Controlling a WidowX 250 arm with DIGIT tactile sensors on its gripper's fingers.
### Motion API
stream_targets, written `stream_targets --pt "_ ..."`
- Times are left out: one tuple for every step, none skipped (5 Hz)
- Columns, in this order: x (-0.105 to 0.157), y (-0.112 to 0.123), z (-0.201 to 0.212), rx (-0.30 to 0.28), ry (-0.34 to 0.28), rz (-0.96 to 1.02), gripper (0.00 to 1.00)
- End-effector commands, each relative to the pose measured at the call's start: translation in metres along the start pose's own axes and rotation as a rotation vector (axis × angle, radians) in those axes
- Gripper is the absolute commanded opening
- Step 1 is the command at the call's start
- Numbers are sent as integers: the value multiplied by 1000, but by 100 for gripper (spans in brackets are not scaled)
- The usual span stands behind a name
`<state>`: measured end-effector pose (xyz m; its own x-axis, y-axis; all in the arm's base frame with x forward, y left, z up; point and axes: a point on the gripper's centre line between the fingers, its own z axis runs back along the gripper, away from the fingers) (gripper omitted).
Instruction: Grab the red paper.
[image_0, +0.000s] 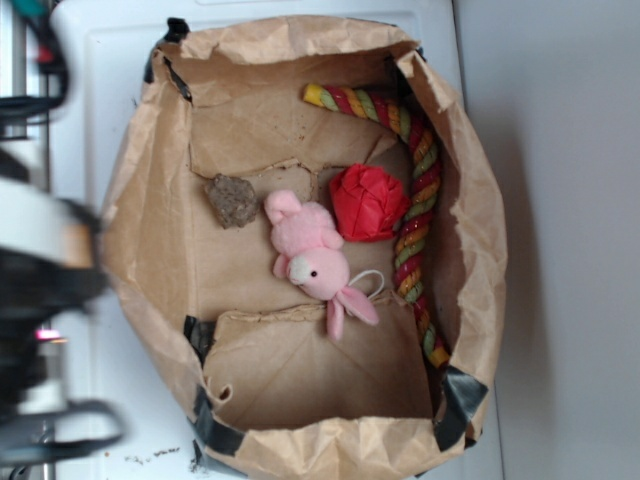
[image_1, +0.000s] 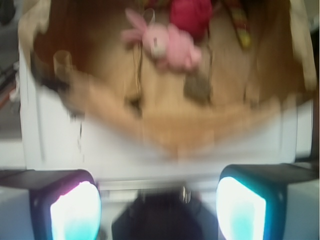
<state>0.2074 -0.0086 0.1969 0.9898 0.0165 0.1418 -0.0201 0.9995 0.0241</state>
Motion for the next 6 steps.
stream_targets --pt "47 16 0 31 -52 37 100" --pt "58 26 -10 30 -70 52 100" --pt "64 34 -23 23 -123 61 100" --pt "73 42 -41 33 -156 61 100" --pt "80 44 -54 50 -167 47 100" --pt "89 47 -74 46 -173 18 100"
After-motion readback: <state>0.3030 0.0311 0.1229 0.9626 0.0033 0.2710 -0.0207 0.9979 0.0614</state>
